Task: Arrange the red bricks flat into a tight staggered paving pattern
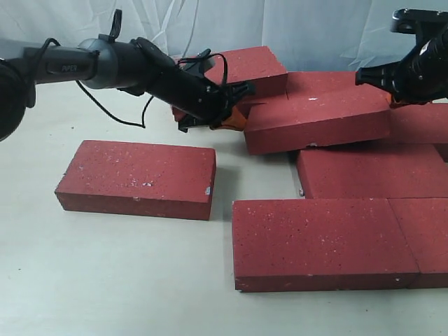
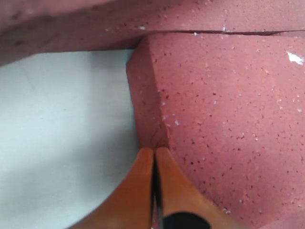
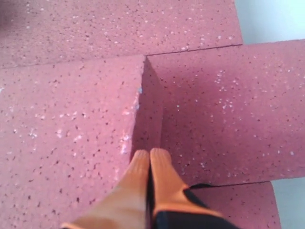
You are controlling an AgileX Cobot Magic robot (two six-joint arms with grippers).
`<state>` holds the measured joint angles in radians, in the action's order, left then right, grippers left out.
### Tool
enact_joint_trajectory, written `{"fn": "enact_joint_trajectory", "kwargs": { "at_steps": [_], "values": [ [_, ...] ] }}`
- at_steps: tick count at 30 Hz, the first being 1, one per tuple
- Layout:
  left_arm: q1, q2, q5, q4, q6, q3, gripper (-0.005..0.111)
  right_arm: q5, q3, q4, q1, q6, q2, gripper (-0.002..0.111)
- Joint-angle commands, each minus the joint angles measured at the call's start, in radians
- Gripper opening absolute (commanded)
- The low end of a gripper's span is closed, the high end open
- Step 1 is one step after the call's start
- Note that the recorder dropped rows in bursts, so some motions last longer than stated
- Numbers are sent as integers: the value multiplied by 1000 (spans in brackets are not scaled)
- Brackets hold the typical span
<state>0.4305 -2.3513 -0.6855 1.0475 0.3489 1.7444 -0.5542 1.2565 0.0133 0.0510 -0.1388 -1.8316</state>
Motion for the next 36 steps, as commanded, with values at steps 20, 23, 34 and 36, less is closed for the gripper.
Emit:
{"fn": "enact_joint_trajectory", "kwargs": {
  "at_steps": [20, 23, 34, 36],
  "values": [
    [-88, 163, -197, -341, -34, -82, 0, 49, 5, -181, 231, 153, 2, -1],
    [-120, 171, -188, -343, -34, -106, 0, 68, 5, -179, 254, 167, 2, -1],
    [-169, 186, -160, -365, -32, -162, 0, 125, 5, -225, 288, 170, -60, -1],
    [-176, 193, -160, -370, -32, -162, 0, 140, 7, -225, 302, 170, -80, -1]
  ]
}}
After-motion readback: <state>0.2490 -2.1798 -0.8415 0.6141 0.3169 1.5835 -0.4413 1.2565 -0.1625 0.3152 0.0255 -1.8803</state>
